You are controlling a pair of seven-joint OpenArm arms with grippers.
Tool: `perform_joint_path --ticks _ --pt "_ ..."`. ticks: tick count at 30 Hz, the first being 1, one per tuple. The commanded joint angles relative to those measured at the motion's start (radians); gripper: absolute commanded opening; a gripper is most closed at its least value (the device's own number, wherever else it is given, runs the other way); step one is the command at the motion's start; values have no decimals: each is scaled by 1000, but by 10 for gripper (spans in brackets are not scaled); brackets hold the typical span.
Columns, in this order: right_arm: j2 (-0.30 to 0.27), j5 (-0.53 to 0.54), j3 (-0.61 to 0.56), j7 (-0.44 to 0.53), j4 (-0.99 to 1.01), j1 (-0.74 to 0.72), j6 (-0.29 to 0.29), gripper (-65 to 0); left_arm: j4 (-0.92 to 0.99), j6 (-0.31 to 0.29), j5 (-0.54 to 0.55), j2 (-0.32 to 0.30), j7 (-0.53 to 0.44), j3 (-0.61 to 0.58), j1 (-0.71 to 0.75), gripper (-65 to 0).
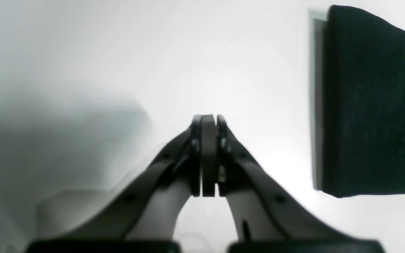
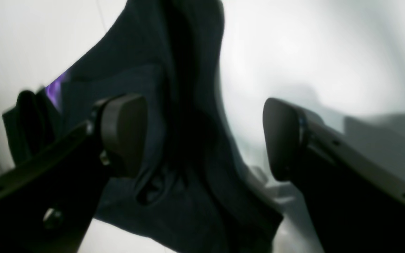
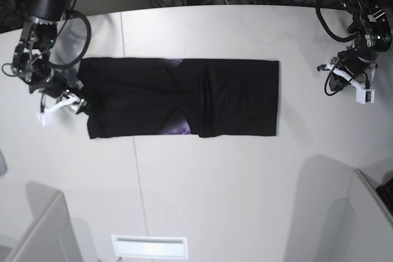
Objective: Fold the T-shirt properly
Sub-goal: 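Release the folded end and raise both grippers, then grasp both ends of the shortened strip with both grippers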
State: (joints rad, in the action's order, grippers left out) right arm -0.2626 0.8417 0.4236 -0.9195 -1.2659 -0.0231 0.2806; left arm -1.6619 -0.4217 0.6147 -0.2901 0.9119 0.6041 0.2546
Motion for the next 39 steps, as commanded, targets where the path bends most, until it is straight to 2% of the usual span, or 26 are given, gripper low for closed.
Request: perform_joint_path --ticks 1,5,10,15,20,21,23,25,29,32,37,39 --pt "-8 3 4 -20 -21 -1 3 -176 -10 -6 15 -18 -20 3 -10 -650" --pt "23 -5 1 -34 -56 24 3 -176 -8 -6 15 -13 -20 1 -15 -650" --pt "18 -5 -101 -25 -56 28 3 -176 -8 -6 15 -14 -24 -57 -18 -650" --pt "24 -6 -121 -23 -54 30 3 -176 39 -6 15 -16 -141 -152 -13 -650" --pt "19 -60 -124 -25 -54 30 3 -179 127 -6 15 -16 -167 -200 -21 -650" --pt "23 -86 -124 -25 -54 30 3 -197 134 -6 15 -16 -167 -212 -30 -650" --pt "27 -131 -124 -25 -54 30 3 -279 148 -4 14 -16 -167 -237 -39 -650" --pt "41 -170 -122 -23 -54 27 3 -398 161 -4 -5 -16 -167 -263 -50 -650" --pt "53 -239 -116 14 -56 22 3 -644 187 -4 -144 -13 -167 -309 -87 -650" --pt "53 -239 -116 27 -59 22 -1 -650 207 -4 -227 -1 -167 -316 -100 -650" --pt "53 -243 -121 30 -94 22 -1 -650 240 -4 -233 13 -167 -316 -128 -650" --pt "55 -243 -124 24 -146 27 -2 -650 243 -6 -238 13 -167 -355 -143 -650"
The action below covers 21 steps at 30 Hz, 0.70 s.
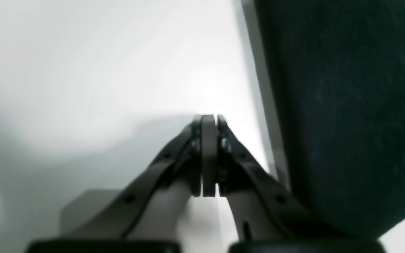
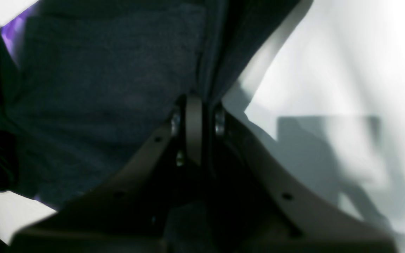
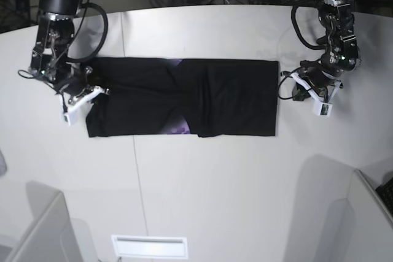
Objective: Fold the T-shirt properly
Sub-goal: 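Grasp both ends of the shortened strip with both grippers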
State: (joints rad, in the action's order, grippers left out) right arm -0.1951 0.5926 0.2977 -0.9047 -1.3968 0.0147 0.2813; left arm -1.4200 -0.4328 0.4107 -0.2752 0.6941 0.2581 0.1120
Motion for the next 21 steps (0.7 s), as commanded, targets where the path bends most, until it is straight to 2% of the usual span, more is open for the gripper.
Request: perform_joint_path --ticks 1,3,7,14,18,21 --pt "-13 7 2 8 -45 -9 -4 -650 2 5 -36 -5 51 -41 -4 -650" --pt "-13 5 2 6 -97 -9 -18 -650 -3 5 -36 -8 51 -81 -5 -650" --pt "-13 5 -15 -12 -174 -8 -109 -650 2 5 -36 -5 54 -135 -42 -650" --pt "-13 5 -114 -26 -284 -8 -124 -650 -6 7 -36 -3 59 -220 -88 -650" --pt "-13 10 -176 -26 -333 -8 -215 -650 -8 7 -36 -3 59 -220 -104 -650" --pt "-13 11 -231 -26 -369 -9 -261 -650 -8 7 -37 -9 59 -219 -105 -650"
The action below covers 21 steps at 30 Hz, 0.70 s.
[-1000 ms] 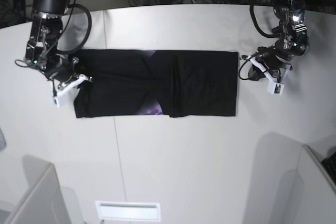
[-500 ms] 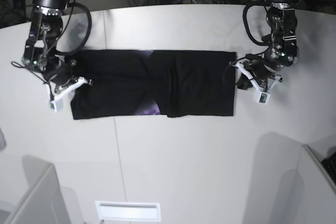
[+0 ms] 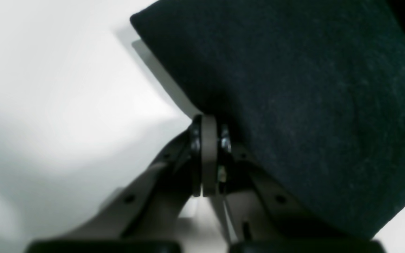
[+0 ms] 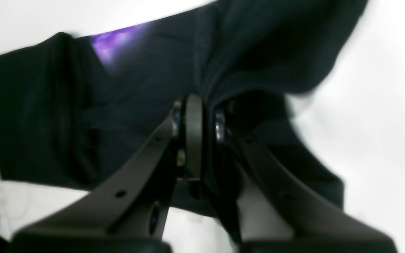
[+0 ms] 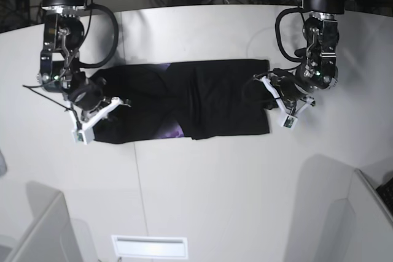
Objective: Fold the T-shirt properly
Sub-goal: 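Grasp both ends of the shortened strip with both grippers, then fold the strip end over toward the left gripper with the right gripper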
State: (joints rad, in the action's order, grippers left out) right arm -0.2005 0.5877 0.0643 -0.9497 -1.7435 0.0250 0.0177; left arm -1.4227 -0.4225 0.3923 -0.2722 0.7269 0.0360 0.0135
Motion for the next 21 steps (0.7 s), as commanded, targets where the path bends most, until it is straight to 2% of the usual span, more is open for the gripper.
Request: perform_joint_path --ticks 1,4,13,21 --pt "-7 18 -13 19 -37 -23 -6 -650 -7 -3 -19 -12 26 5 -7 -650" --pt "-4 18 -60 19 -79 -26 -32 -650 -5 -3 -19 -14 26 12 -7 -650" --pt "60 16 -134 18 -144 -35 -77 -650 1 -3 -19 -28 23 14 -7 -650" --pt "143 12 -243 25 -158 -53 -123 -650 1 -3 -19 -29 23 14 -7 -650"
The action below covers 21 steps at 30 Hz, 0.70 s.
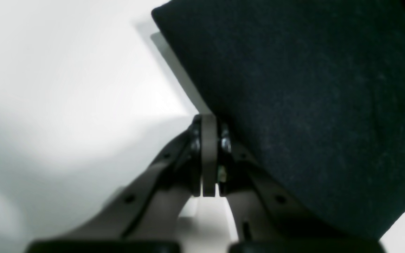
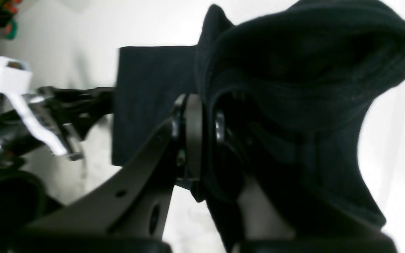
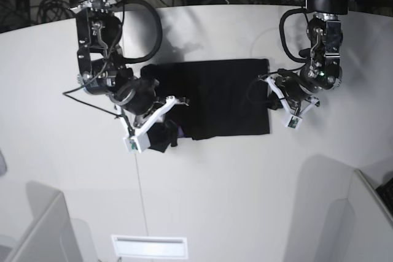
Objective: Fold the T-shirt properly
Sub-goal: 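Fold the strip end over toward the left gripper with the right gripper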
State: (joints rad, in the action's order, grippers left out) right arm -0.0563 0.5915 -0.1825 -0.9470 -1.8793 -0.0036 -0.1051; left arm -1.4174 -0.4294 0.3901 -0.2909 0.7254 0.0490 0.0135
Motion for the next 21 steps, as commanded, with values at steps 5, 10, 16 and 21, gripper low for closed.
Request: perform_joint_path --ticks 5,10,16,21 --pt "5 8 -73 23 -24 -48 -49 -650 -3 4 -16 -11 24 1 -5 -650" --pt "40 6 -122 46 -24 -51 -77 -650 -3 4 -16 -20 23 1 -2 -650" --pt "62 6 -176 47 -19 -63 -87 -650 -3 4 -16 -23 23 1 -1 -650" --pt "63 6 -242 99 -19 -63 -144 -650 -3 4 -16 -23 23 -2 4 -650"
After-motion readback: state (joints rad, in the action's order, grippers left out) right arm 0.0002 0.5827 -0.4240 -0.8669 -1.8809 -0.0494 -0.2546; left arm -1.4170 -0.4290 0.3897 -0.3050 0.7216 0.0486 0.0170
